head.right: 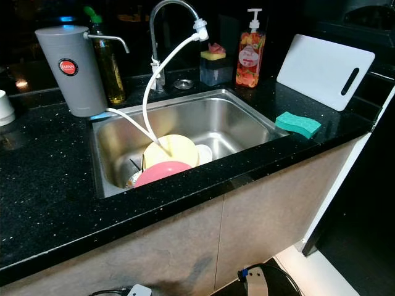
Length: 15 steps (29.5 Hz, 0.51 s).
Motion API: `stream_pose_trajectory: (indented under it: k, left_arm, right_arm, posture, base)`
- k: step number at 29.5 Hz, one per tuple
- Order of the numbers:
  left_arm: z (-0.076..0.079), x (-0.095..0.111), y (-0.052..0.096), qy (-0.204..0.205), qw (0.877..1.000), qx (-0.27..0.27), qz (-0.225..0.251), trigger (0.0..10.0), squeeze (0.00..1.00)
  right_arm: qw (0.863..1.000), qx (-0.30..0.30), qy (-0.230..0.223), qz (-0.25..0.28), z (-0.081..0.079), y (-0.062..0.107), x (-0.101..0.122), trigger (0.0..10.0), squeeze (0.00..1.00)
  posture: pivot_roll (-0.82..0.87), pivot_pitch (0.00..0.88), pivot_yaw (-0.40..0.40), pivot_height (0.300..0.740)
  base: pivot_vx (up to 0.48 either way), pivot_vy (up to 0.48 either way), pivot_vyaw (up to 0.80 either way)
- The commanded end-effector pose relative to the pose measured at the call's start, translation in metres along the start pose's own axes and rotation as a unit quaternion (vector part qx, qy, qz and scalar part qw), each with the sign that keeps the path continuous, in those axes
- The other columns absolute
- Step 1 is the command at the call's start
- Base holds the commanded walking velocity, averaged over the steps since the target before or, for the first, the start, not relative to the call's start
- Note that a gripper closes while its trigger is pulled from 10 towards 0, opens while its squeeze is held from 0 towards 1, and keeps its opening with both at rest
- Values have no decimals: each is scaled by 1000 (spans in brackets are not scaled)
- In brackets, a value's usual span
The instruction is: Kitchen organization
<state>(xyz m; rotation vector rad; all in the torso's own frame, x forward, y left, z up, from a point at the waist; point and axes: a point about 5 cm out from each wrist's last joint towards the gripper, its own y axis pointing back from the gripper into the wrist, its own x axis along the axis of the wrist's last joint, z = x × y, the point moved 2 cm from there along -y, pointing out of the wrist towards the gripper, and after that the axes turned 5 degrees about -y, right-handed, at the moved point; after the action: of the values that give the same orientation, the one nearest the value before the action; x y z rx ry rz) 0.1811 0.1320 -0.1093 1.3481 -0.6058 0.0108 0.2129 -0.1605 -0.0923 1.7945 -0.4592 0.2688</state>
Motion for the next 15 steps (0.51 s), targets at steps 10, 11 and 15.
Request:
stream_pose_trajectory:
  k: [10,11,15]
  left_arm:
    - [-1,3,-1,-7,1000,20,9,10000,0]
    - [-2,4,0,-5,1000,23,11,10000,0]
    - [-4,6,0,-1,999,30,16,10000,0]
  right_arm:
    - [999,11,28,36,0,1,8,10000,0]
    - [999,19,22,41,-2,1,10,10000,0]
    - [999,19,2,49,-7,1,18,10000,0]
  posture:
    - [-20,45,-12,740]
    - [-20,45,-12,740]
    - [-21,38,-14,740]
  base:
    - [0,0,0]
    - [0,0,0]
    - [0,0,0]
